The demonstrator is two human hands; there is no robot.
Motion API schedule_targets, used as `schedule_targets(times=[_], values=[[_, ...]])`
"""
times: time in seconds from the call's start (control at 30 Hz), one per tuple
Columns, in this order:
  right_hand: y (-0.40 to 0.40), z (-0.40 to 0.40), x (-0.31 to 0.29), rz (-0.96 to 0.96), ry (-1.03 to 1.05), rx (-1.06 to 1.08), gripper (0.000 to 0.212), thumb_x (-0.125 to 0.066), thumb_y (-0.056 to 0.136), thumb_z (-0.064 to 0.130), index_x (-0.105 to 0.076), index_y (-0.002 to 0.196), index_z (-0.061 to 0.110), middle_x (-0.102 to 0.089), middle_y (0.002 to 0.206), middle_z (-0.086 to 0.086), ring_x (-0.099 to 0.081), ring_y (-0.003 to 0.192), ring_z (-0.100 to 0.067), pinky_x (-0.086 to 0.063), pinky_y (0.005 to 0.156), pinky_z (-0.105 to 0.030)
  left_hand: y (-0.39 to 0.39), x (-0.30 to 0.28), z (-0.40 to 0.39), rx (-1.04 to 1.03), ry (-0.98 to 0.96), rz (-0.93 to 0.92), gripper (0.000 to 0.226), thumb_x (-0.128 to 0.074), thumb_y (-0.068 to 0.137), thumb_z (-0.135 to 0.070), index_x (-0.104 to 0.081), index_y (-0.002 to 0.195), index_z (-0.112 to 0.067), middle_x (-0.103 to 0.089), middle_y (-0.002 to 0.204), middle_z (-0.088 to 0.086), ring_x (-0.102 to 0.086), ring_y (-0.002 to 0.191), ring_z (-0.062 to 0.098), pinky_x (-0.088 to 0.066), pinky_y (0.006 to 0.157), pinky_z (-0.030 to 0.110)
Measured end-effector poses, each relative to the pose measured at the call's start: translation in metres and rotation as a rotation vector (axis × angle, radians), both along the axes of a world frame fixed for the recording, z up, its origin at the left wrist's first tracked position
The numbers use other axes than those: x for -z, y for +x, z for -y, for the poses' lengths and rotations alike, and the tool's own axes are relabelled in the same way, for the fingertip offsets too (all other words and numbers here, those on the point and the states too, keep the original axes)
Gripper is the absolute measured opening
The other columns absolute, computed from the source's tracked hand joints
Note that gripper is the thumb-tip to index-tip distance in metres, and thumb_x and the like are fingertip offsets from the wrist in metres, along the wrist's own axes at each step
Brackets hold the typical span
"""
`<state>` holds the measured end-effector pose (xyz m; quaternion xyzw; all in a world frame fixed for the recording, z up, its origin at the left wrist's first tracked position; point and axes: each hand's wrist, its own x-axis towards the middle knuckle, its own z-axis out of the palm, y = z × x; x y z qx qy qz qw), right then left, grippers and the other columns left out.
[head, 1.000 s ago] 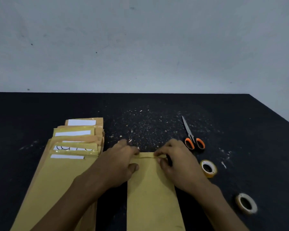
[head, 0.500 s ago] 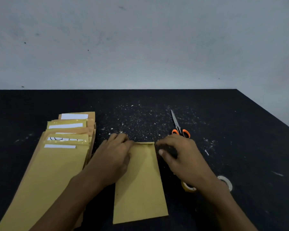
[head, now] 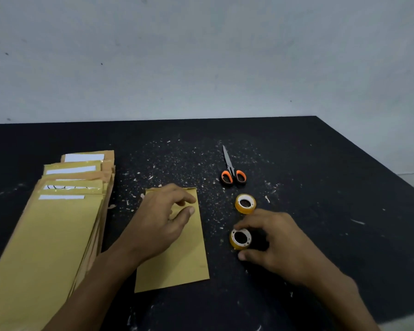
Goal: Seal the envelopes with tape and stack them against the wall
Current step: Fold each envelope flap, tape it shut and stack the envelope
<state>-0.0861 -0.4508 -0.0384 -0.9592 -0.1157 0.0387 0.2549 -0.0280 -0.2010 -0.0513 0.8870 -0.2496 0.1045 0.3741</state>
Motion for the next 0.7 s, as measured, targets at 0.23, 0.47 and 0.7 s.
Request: schedule_targets(times=[0.23,0.47,0.7], values=[[0.002,-0.012,-0.004,0.199,0.305,0.064,0.056,-0.087,0.068,0.006,-0.071,0.114,0.033,-0.068,0.102,0.022,-0.062,0.099,0.004,-0.05,0.08,-0.014,-0.005,-0.016,0.005,0.008,-0.166,-0.184,0.011,-0.067,0.092,-0.022,-0.075,0.099,-0.023,-0.072,0.088,-0.013,-0.067,0.089,0.006,-0.055,0.07,0.025],[0.039,-0.051,-0.036,0.547,0.58,-0.088,0.052,-0.082,0.07,-0.01,-0.072,0.115,0.015,-0.069,0.106,0.01,-0.068,0.1,-0.014,-0.055,0.078,-0.024,0.003,-0.058,0.008,0.138,-0.44,-0.397,0.027,-0.067,0.081,-0.034,-0.074,0.1,-0.017,-0.077,0.085,0.001,-0.074,0.077,0.017,-0.057,0.062,0.029],[0.078,-0.077,-0.058,0.319,0.911,-0.1,0.045,-0.08,0.079,-0.003,-0.069,0.118,0.016,-0.073,0.11,0.002,-0.069,0.107,-0.013,-0.06,0.083,-0.028,0.032,-0.073,-0.01,0.127,-0.62,-0.291,0.02,-0.071,0.079,-0.015,-0.073,0.098,-0.007,-0.077,0.09,0.005,-0.074,0.081,0.019,-0.06,0.069,0.027]])
